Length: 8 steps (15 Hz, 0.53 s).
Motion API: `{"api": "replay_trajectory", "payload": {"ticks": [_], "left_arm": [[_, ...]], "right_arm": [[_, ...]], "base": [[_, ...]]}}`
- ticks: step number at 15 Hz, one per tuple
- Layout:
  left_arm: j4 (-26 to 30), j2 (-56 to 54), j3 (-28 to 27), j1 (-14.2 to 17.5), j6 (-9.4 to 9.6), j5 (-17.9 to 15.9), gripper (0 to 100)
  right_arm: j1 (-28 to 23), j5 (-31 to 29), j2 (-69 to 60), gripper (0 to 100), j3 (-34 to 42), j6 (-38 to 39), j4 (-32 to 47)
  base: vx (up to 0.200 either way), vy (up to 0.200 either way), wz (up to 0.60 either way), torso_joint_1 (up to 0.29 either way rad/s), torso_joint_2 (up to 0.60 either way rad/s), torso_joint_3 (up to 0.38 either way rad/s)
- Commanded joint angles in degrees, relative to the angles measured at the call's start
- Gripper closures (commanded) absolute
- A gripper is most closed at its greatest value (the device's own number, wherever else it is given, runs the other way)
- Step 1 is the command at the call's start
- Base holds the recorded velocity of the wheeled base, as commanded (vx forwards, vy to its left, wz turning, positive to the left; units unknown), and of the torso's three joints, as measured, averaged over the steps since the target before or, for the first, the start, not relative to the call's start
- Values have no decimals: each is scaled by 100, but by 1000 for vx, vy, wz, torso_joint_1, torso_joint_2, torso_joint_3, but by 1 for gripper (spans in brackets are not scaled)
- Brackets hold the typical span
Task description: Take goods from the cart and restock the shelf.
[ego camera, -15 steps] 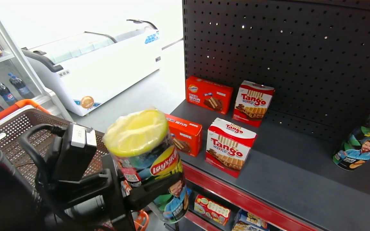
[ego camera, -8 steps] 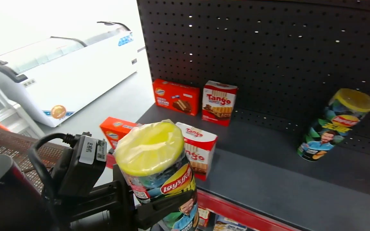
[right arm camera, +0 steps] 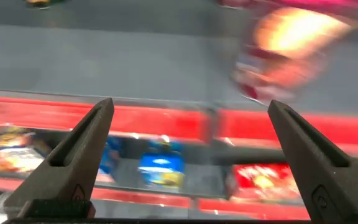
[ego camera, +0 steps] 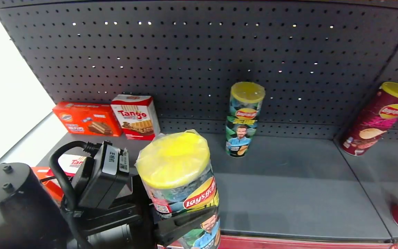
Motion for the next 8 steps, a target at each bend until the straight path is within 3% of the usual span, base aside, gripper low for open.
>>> {"api": "replay_trajectory", "payload": {"ticks": [1,5,7,8], "left_arm": [[-2,25,-6,41,-2,4,100],[-2,25,2,59,-2,12,100],[-2,8,38,68,-2,12,100],[-2,8,38,68,-2,21,100]], "right_arm": [[-1,2,0,0,0,2,-1],[-1,2,0,0,0,2,-1],[-1,2,0,0,0,2,-1],[-1,2,0,0,0,2,-1]], "base": [[0,0,0,0,0,0],[0,0,0,0,0,0],[0,0,-600,5,5,5],[0,0,0,0,0,0]]}}
